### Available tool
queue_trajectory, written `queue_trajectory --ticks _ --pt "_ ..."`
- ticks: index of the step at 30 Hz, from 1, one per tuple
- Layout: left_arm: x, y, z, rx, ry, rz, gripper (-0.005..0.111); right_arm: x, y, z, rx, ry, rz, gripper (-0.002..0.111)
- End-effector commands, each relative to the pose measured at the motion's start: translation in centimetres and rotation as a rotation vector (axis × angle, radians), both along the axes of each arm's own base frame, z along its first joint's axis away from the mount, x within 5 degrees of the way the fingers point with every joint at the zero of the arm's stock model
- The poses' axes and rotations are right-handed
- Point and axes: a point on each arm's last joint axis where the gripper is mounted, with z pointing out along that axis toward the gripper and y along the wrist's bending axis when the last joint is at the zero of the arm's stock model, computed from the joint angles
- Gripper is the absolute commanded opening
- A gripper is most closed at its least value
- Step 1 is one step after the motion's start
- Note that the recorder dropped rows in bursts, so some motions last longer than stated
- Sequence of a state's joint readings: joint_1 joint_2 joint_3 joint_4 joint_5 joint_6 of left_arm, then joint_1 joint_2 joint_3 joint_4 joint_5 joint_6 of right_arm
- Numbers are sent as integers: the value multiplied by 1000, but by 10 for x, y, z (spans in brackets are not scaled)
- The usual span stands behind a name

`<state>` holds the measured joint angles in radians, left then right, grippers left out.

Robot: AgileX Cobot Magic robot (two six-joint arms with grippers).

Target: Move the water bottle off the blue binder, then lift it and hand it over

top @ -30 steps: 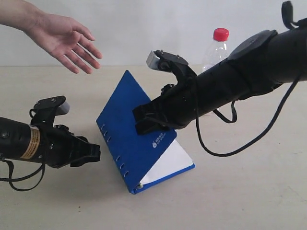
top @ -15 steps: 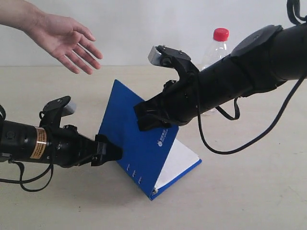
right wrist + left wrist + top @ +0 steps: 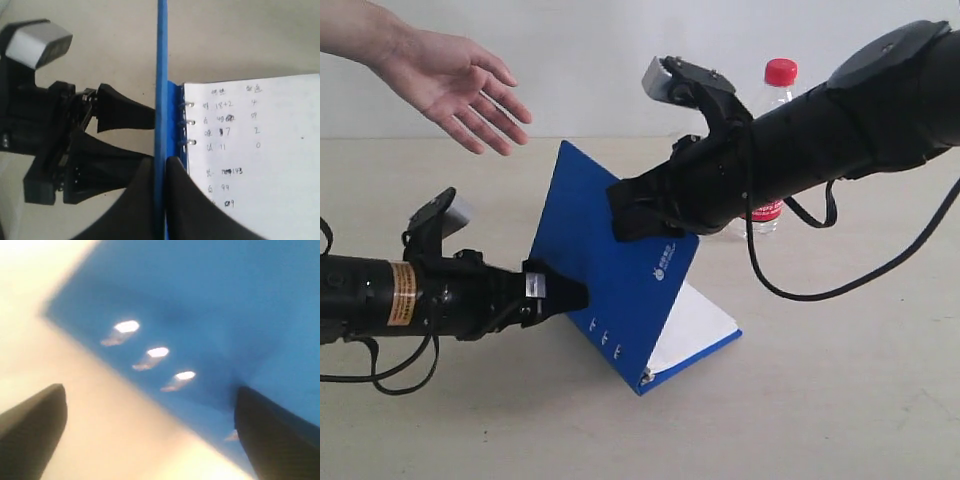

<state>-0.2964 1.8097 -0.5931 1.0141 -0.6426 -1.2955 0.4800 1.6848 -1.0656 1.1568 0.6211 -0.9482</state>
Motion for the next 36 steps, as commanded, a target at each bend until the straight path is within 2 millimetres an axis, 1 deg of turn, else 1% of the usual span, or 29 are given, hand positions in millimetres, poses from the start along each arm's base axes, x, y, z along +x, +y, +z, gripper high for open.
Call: queue_trajectory --ticks 1,5,8,12,16,18,20,21,22,24,27,31,33,34,36 --pt "-9 10 -6 -62 -15 123 84 1 -7 18 59 -21 -38 0" --pt "-10 9 2 -206 -51 178 84 -2 -4 22 105 -9 -14 0" --pt "-10 7 3 -231 -41 178 84 -2 -5 23 106 -12 -24 0" --pt "-10 6 -2 -262 19 206 84 -1 -5 23 114 -12 -39 0" --pt "-10 6 -17 -318 108 258 84 2 -5 25 134 -20 -70 0" --pt "-9 3 -22 -391 121 263 84 3 -5 25 137 -24 -83 0" --pt "-8 -1 -23 -506 98 241 84 3 -5 25 143 -20 -85 0" --pt "-8 -1 -26 -528 98 248 84 3 -5 25 144 -19 -83 0" --pt "-8 0 -31 -526 118 258 84 2 -4 26 148 -14 -78 0" --pt "-1 -2 -36 -537 130 274 84 2 -3 27 164 -4 -75 0" --pt "3 -7 -44 -533 160 231 84 1 -2 28 182 -2 -70 0" --pt "14 -15 -40 -554 155 157 84 -1 0 30 219 18 -56 0" --pt "18 -17 -37 -567 151 150 84 -2 1 31 232 25 -42 0" --pt "18 -17 -36 -567 143 147 84 -2 1 31 232 26 -40 0" --pt "19 -17 -32 -560 111 139 78 -2 0 31 230 24 -41 0"
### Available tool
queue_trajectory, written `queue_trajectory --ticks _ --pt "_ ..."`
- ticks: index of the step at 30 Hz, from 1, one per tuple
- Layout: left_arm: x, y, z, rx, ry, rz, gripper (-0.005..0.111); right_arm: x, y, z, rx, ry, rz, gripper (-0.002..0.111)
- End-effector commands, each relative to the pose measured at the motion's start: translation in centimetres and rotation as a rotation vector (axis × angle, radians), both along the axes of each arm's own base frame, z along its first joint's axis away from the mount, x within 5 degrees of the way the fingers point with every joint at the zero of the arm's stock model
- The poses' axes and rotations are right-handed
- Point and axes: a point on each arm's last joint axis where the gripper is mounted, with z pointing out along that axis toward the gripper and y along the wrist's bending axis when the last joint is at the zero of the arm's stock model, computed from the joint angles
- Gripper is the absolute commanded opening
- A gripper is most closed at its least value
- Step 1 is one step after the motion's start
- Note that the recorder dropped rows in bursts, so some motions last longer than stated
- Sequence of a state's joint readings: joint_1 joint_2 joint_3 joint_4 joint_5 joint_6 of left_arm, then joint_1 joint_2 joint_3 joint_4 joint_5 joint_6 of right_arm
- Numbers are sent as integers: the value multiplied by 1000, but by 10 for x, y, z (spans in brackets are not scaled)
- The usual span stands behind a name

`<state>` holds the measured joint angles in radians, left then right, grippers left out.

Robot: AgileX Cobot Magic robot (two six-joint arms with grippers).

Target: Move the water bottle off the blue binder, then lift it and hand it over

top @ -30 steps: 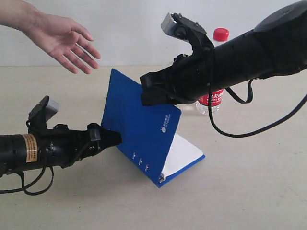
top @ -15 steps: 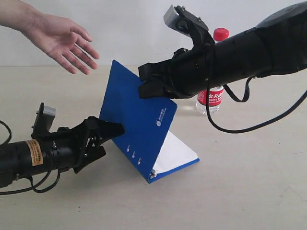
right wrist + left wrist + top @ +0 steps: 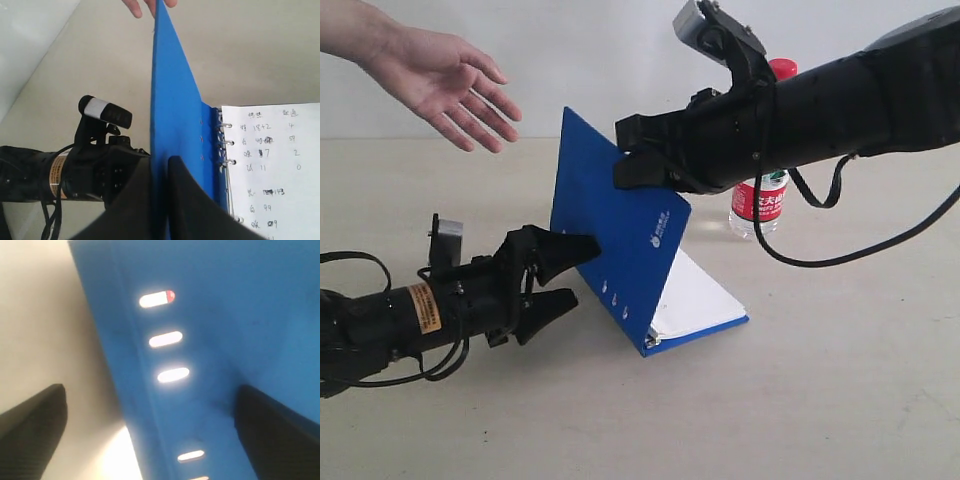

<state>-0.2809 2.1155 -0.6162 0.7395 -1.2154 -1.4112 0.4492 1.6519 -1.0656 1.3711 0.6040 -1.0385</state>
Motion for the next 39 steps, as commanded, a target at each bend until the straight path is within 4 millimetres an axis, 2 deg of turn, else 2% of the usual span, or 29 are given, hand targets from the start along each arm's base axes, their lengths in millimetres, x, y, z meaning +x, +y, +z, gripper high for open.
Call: queue_trajectory --ticks 1,4,6,8,10,12,14,17,19,20,21,22,23,24,26,31,34,36,37,39 --pt "1 -5 8 7 -61 -55 72 -9 6 10 82 38 60 0" --pt "-2 -7 14 8 -82 -94 49 -7 6 10 71 27 44 0" --pt "-3 -7 14 -21 -31 -85 34 -7 5 9 57 24 43 0" --pt "-4 -6 13 -36 3 -72 29 -7 4 7 42 27 45 0" --pt "-4 -6 13 -38 7 -64 32 -8 4 7 42 46 44 0" --pt "-5 -5 7 16 28 -67 41 -9 5 8 56 56 53 0" --pt "-10 -4 10 -1 -25 -89 50 -10 6 8 66 62 54 0" --pt "-16 8 12 12 -19 -23 57 -10 6 8 67 63 56 0" --pt "-21 22 14 33 -26 48 56 -9 5 7 53 54 54 0" --pt "-27 40 19 62 -46 104 56 -6 3 4 14 40 25 0" --pt "-31 45 21 73 -53 116 56 -5 3 1 9 61 8 0" --pt "-38 60 24 84 -46 176 56 -4 5 -4 41 114 2 0" --pt "-42 67 26 91 -45 211 56 -4 8 -5 68 134 11 0" --pt "-49 81 29 120 -59 283 56 -6 14 -1 161 151 65 0" --pt "-61 92 35 138 -75 314 56 -5 16 5 240 154 45 0" --pt "-85 93 66 162 -232 294 56 -14 22 18 388 182 154 0" --pt "-95 86 80 151 -305 201 58 -5 17 9 276 134 60 0" --pt "-98 83 82 136 -304 166 68 -4 17 8 262 128 50 0" --pt "-99 83 82 133 -298 159 77 -3 15 5 234 119 37 0" --pt "-100 84 74 195 -246 149 88 0 13 1 178 116 5 0"
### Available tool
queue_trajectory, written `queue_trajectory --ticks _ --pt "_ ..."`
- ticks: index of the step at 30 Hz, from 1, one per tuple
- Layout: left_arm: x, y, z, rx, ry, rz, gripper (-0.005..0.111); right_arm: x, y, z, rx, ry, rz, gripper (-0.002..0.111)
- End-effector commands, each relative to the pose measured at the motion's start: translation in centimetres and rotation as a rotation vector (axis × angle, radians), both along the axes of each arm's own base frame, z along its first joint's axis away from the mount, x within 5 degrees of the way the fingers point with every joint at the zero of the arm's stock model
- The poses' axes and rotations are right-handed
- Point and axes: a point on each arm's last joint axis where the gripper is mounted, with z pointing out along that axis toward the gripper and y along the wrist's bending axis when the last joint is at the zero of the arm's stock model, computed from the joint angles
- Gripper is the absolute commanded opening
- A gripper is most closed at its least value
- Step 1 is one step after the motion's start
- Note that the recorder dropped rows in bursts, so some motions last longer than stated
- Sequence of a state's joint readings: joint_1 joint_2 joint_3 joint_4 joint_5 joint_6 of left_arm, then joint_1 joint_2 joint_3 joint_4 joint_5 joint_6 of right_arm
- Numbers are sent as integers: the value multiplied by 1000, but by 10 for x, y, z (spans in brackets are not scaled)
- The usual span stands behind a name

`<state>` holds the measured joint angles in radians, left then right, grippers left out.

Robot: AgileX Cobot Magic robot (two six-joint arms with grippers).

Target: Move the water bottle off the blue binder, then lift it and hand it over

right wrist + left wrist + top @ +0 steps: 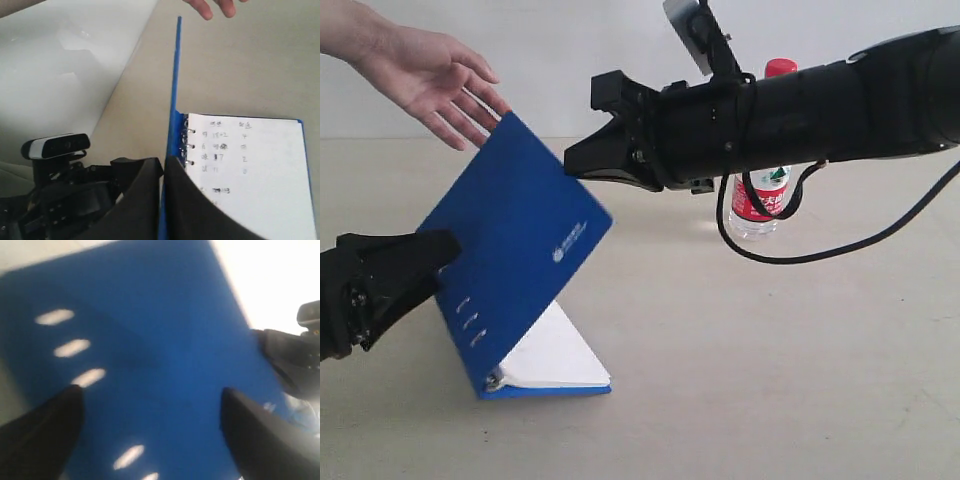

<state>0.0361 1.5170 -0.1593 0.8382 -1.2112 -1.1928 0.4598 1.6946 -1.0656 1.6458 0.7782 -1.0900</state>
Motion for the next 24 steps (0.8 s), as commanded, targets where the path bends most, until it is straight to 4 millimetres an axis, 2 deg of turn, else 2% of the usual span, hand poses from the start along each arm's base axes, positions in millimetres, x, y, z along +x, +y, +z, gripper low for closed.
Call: queue_trajectory --ticks 1,8,12,14,16,18,21,24 --pt "-5 0 -9 65 86 -17 92 4 -5 -3 -92 -26 -47 0" --pt "-10 -1 -18 154 137 -78 94 2 -5 -5 -111 -42 -13 0" --pt "-6 6 -25 235 192 -10 94 0 -5 -20 -244 -68 45 0" --pt "-3 11 -28 281 218 35 94 2 -2 -35 -275 -42 66 1" --pt "-3 14 -32 318 252 57 94 5 1 -54 -296 5 88 8" --pt "-4 16 -35 353 282 66 94 9 3 -74 -319 57 94 21" --pt "-6 20 -40 404 328 75 94 15 10 -92 -317 121 125 43" --pt "-8 23 -45 450 373 91 94 23 18 -102 -296 171 178 49"
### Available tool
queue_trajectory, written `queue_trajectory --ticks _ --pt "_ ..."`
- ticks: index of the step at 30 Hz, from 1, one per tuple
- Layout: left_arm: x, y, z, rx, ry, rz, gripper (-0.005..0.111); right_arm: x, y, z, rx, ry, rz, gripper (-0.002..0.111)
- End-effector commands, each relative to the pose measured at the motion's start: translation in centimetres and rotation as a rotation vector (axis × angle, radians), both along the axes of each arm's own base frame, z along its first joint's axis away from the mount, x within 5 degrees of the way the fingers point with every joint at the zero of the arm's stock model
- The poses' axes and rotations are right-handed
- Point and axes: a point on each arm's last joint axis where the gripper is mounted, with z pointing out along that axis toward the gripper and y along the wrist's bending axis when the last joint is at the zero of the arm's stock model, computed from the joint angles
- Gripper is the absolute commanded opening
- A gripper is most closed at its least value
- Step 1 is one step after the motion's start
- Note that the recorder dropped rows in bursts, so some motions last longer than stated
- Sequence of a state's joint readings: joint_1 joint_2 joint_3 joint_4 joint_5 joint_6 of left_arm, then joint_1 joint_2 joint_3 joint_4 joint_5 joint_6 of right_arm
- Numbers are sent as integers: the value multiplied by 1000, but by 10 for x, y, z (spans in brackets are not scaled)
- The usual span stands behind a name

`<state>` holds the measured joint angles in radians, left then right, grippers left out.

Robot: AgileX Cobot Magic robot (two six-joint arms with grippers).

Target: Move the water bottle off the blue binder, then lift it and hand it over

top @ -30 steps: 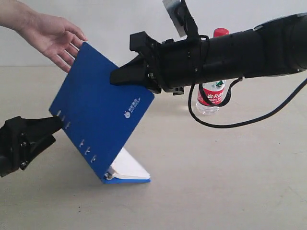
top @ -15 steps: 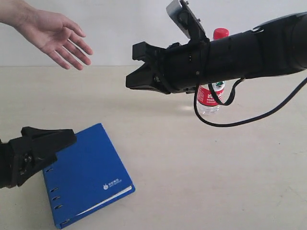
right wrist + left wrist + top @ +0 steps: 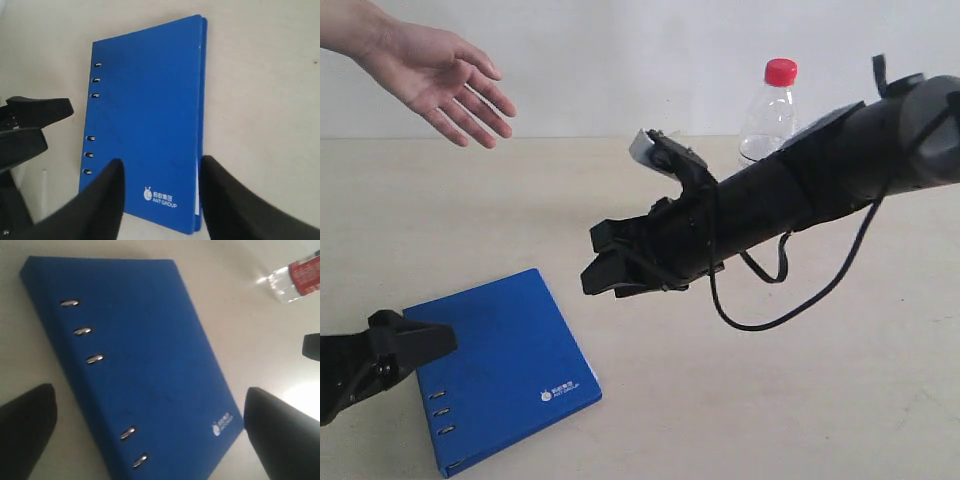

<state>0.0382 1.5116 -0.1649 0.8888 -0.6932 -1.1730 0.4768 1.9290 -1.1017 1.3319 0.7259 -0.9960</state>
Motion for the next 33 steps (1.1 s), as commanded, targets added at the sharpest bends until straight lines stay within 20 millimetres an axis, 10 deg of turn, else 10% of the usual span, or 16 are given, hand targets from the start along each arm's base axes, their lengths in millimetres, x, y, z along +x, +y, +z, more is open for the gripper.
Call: queue_trajectory --ticks 1,33 --pt "-1 5 -4 64 45 22 94 11 12 -12 15 71 48 49" --pt "25 -10 -43 -90 263 -142 94 26 13 -54 -141 226 83 49"
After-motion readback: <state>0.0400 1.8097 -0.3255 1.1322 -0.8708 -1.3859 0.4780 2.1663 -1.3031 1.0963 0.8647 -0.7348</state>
